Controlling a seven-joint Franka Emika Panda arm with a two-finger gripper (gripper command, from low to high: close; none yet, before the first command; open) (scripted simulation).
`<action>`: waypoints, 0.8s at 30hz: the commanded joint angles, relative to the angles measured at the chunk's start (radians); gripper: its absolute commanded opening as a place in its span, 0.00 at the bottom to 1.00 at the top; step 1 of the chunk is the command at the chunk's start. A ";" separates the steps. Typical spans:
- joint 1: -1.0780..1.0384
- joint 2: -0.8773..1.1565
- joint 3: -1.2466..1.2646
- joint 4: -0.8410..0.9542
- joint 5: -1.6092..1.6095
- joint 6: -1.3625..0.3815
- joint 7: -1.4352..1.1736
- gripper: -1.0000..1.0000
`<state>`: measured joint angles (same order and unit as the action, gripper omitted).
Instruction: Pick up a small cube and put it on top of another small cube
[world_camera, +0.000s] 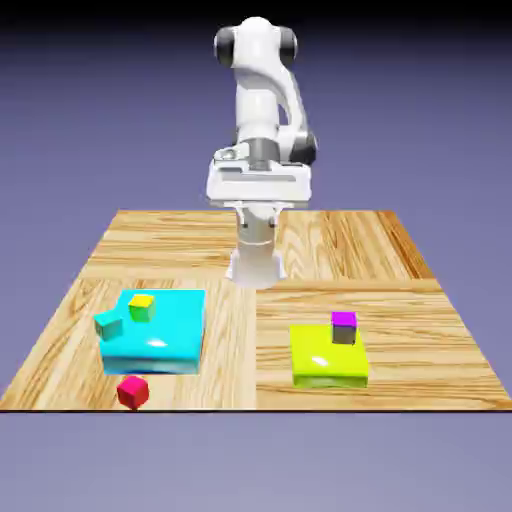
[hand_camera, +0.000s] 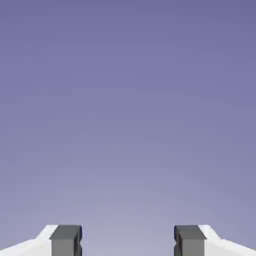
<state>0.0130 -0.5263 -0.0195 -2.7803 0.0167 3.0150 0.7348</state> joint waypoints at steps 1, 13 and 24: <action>0.001 0.036 -0.016 0.025 0.014 -0.018 -0.005 0.50; 0.011 0.471 -0.210 0.320 0.180 -0.237 -0.067 0.50; 0.021 0.870 -0.388 0.591 0.332 -0.438 -0.124 0.50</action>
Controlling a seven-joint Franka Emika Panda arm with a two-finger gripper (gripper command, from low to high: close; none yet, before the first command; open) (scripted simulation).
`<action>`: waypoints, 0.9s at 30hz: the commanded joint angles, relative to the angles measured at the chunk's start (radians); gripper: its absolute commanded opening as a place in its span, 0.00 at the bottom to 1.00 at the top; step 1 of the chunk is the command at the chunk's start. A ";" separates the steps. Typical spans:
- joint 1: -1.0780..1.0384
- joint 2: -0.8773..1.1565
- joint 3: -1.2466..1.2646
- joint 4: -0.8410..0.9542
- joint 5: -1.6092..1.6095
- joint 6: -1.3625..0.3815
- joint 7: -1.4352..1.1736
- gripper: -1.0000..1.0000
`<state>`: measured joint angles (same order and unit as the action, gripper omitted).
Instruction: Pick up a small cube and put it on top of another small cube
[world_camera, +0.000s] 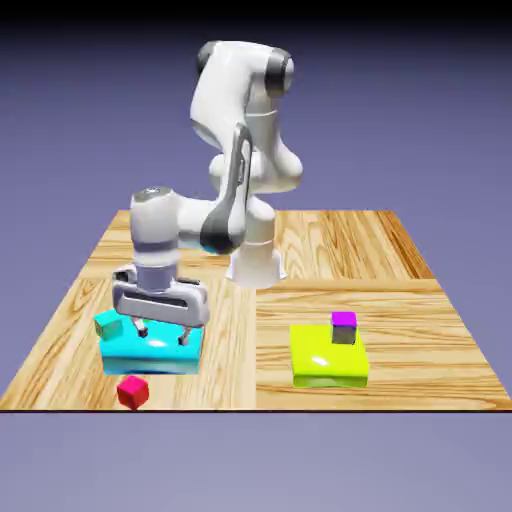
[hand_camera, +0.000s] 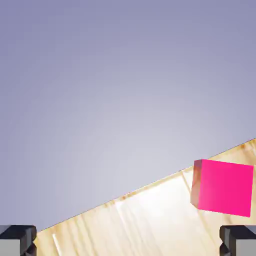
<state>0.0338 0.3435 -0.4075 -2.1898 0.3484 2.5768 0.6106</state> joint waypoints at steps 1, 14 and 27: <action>0.001 0.036 -0.016 0.025 0.014 -0.018 -0.005 0.50; -0.064 0.364 -0.004 0.185 0.171 0.000 -0.089 0.00; 0.187 -0.037 0.074 -0.042 -0.088 -0.134 -0.164 0.00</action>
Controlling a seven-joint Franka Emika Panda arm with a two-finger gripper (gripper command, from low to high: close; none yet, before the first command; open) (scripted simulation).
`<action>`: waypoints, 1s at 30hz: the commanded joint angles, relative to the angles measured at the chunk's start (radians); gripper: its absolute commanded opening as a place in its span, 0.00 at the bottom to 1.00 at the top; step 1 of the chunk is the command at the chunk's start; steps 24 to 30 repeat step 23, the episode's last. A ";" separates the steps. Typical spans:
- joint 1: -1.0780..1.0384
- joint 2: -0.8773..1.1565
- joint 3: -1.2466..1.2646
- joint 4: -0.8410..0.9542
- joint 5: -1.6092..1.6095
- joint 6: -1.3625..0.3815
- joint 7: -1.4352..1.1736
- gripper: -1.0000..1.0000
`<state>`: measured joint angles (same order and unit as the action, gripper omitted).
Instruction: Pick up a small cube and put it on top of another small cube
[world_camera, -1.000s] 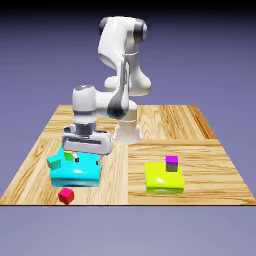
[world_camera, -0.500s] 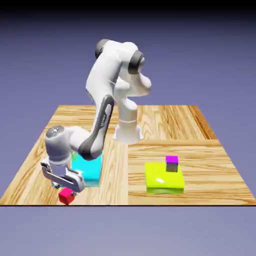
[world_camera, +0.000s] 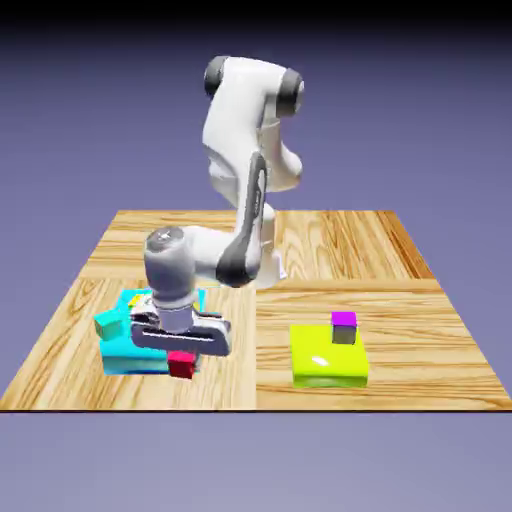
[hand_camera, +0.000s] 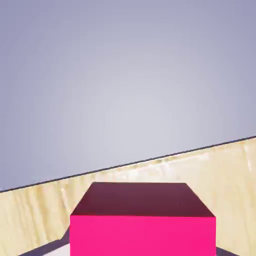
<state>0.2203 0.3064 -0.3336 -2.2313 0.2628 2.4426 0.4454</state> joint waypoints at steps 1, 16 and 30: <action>0.026 -0.036 0.024 -0.027 -0.027 -0.003 -0.017 0.00; 0.311 -0.365 0.292 -0.340 -0.294 0.045 -0.227 0.00; 0.311 -0.341 0.292 -0.346 -0.294 0.075 -0.227 1.00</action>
